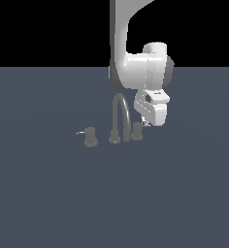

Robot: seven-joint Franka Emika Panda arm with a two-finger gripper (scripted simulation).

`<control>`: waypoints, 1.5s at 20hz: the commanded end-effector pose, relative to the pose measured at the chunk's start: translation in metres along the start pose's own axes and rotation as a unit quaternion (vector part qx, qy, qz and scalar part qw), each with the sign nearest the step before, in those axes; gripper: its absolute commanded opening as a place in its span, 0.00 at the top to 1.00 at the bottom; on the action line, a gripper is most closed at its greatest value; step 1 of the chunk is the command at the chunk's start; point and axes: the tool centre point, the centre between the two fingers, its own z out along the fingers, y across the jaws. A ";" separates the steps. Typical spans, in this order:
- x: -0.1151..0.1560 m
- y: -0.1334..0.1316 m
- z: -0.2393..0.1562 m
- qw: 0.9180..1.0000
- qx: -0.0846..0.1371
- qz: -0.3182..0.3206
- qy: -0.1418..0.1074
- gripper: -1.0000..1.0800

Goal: Turn on the faucet by rotating a designated handle.

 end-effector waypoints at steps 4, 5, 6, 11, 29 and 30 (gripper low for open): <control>-0.001 0.009 0.000 1.000 -0.001 0.001 0.000 1.00; -0.001 0.012 -0.001 1.000 -0.001 0.001 0.000 1.00; -0.001 0.015 0.000 1.000 -0.001 0.001 0.000 1.00; -0.003 0.031 -0.001 1.000 -0.002 0.003 0.000 1.00; -0.035 0.063 -0.001 1.000 -0.003 0.004 0.000 1.00; -0.035 0.063 -0.001 1.000 -0.003 0.004 0.000 1.00</control>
